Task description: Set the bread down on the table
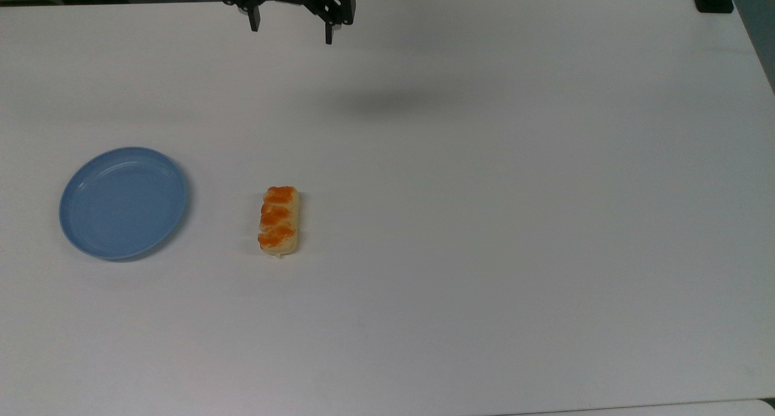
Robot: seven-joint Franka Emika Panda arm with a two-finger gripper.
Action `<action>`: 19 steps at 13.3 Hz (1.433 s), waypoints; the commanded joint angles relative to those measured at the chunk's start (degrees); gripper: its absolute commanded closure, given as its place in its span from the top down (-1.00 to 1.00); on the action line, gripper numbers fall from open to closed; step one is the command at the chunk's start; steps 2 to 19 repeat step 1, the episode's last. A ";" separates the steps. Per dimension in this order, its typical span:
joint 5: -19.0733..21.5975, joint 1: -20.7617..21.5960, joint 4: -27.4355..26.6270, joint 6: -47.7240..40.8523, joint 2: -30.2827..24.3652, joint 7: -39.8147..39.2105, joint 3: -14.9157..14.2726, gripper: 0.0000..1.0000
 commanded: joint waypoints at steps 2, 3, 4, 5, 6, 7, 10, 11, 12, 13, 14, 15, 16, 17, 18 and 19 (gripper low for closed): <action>-0.73 0.27 -1.51 0.22 -0.91 -0.95 -0.39 1.00; -0.73 0.27 -1.51 0.22 -0.91 -0.95 -0.39 1.00; -0.73 0.27 -1.51 0.22 -0.91 -0.95 -0.39 1.00; -0.73 0.27 -1.51 0.22 -0.91 -0.95 -0.39 1.00; -0.73 0.27 -1.51 0.22 -0.91 -0.95 -0.39 1.00; -0.73 0.27 -1.51 0.22 -0.91 -0.95 -0.39 1.00; -0.73 0.27 -1.51 0.22 -0.91 -0.95 -0.39 1.00; -0.73 0.27 -1.51 0.22 -0.91 -0.95 -0.39 1.00; -0.73 0.27 -1.51 0.22 -0.91 -0.95 -0.39 1.00; -0.73 0.27 -1.51 0.22 -0.91 -0.95 -0.39 1.00; -0.73 0.27 -1.51 0.22 -0.91 -0.95 -0.39 1.00; -0.73 0.27 -1.51 0.22 -0.91 -0.95 -0.39 1.00; -0.73 0.27 -1.51 0.22 -0.91 -0.95 -0.39 1.00; -0.73 0.27 -1.51 0.22 -0.91 -0.95 -0.39 1.00; -0.73 0.27 -1.51 0.22 -0.91 -0.95 -0.39 1.00; -0.73 0.27 -1.51 0.22 -0.91 -0.95 -0.39 1.00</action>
